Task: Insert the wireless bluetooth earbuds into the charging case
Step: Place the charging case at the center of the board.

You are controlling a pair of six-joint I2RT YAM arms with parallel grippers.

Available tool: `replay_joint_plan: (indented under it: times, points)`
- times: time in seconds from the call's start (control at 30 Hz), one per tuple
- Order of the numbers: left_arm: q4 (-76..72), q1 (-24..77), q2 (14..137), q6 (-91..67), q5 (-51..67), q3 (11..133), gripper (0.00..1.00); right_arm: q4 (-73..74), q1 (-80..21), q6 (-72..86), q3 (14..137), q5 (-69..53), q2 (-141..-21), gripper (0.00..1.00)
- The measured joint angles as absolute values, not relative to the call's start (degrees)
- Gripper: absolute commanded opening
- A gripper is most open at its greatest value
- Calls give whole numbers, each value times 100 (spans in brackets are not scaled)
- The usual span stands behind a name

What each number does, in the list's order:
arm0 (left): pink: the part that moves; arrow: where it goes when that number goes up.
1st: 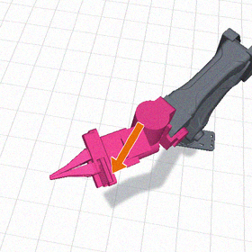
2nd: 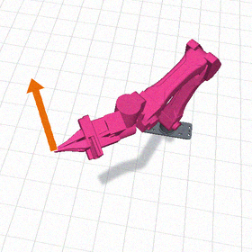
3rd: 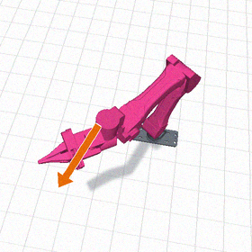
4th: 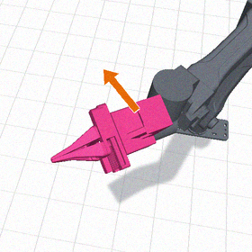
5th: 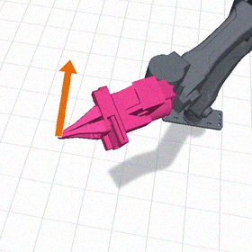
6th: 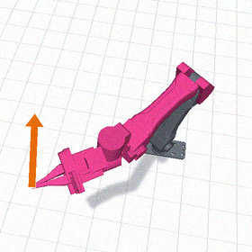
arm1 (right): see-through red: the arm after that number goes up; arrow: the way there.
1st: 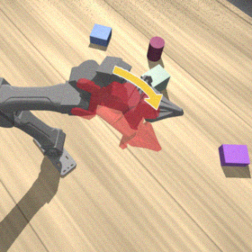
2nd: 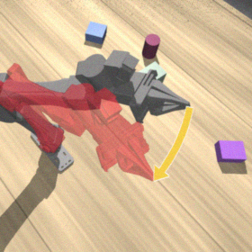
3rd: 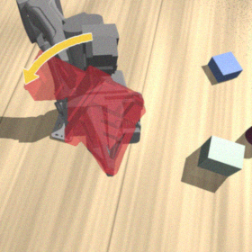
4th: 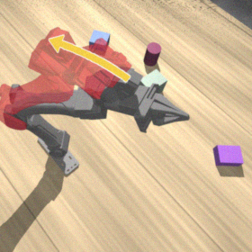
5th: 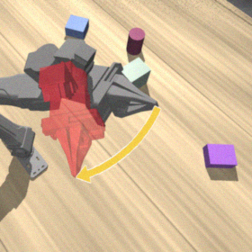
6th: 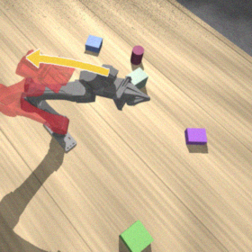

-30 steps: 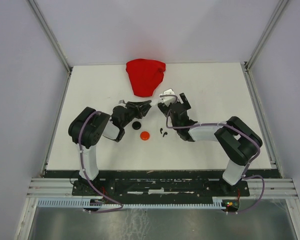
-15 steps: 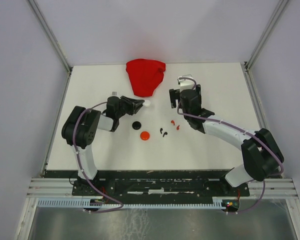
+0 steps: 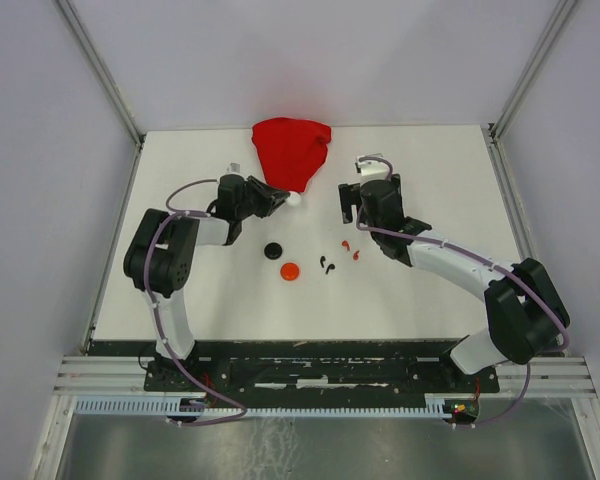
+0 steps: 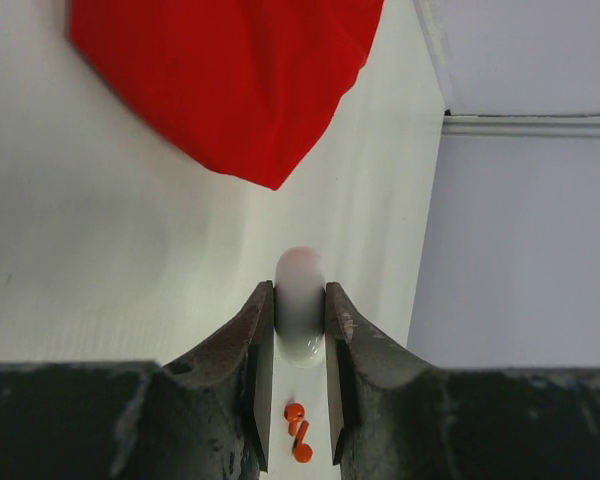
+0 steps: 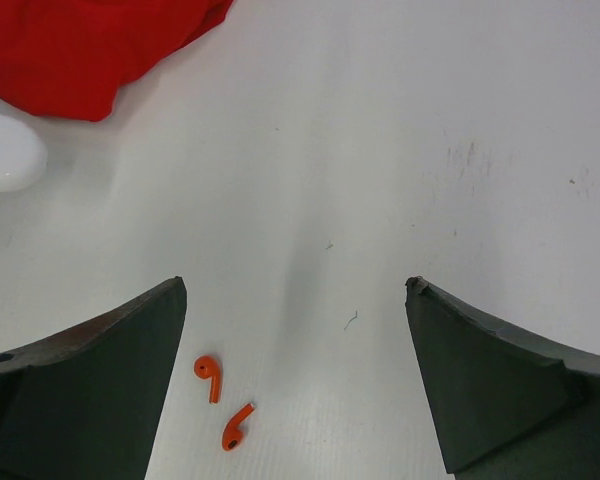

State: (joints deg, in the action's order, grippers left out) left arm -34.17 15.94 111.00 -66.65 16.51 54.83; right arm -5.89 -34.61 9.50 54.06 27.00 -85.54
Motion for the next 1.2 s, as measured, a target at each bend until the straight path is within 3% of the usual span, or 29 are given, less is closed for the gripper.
replay_joint_plan:
  times: [0.87,1.2]
  points:
    - [-2834,2303,12029,-6305,1483,6484,4,-451,-3369,1120,5408,2436,-8608,99]
    - [-2703,2349,12151,-6289,1490,6602,32,-381,-3363,1133,5408,2394,-8615,99]
